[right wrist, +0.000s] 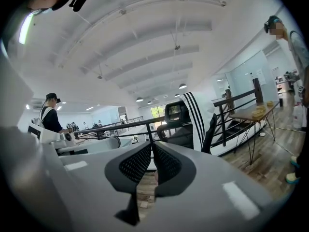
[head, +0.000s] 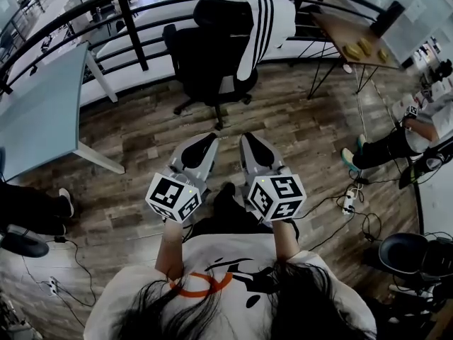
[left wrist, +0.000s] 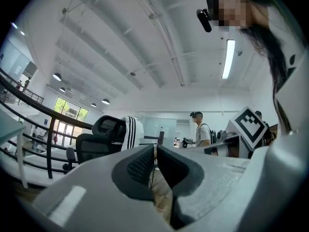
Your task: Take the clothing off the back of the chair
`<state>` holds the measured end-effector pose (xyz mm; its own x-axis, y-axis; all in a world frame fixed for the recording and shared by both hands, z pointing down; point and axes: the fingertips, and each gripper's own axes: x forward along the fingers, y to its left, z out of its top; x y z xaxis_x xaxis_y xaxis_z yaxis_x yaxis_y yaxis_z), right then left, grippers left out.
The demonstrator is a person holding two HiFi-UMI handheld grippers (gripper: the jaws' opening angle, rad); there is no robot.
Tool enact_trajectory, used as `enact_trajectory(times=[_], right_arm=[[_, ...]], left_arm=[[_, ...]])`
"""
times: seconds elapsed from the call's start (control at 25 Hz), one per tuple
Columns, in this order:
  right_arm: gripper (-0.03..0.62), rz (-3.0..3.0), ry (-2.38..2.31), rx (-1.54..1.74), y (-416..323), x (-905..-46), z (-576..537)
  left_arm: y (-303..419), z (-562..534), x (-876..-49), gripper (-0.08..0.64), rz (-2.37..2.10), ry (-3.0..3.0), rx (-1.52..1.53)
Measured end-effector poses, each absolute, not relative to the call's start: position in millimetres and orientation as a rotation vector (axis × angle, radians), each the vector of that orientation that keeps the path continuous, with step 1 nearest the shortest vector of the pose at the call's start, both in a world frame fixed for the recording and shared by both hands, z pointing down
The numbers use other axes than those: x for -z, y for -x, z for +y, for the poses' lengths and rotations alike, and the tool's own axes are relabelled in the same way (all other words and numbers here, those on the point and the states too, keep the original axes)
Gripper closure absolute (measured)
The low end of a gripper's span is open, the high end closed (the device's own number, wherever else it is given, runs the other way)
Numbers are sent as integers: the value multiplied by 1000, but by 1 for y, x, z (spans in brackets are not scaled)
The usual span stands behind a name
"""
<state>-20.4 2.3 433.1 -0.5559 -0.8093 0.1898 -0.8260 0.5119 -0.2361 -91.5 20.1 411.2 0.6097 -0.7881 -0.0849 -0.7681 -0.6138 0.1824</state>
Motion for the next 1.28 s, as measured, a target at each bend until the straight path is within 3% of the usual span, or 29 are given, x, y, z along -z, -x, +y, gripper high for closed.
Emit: enact_trajectory(times=[0.8, 1.28], right_arm=[[520, -2755, -1467, -428, -60, -414, -196], [479, -2793, -1387, -454, -70, -425, -243]], left_arm=[[20, -183, -382, 559, -1344, -2751, 172], [1, -227, -385, 559, -1357, -2738, 132]])
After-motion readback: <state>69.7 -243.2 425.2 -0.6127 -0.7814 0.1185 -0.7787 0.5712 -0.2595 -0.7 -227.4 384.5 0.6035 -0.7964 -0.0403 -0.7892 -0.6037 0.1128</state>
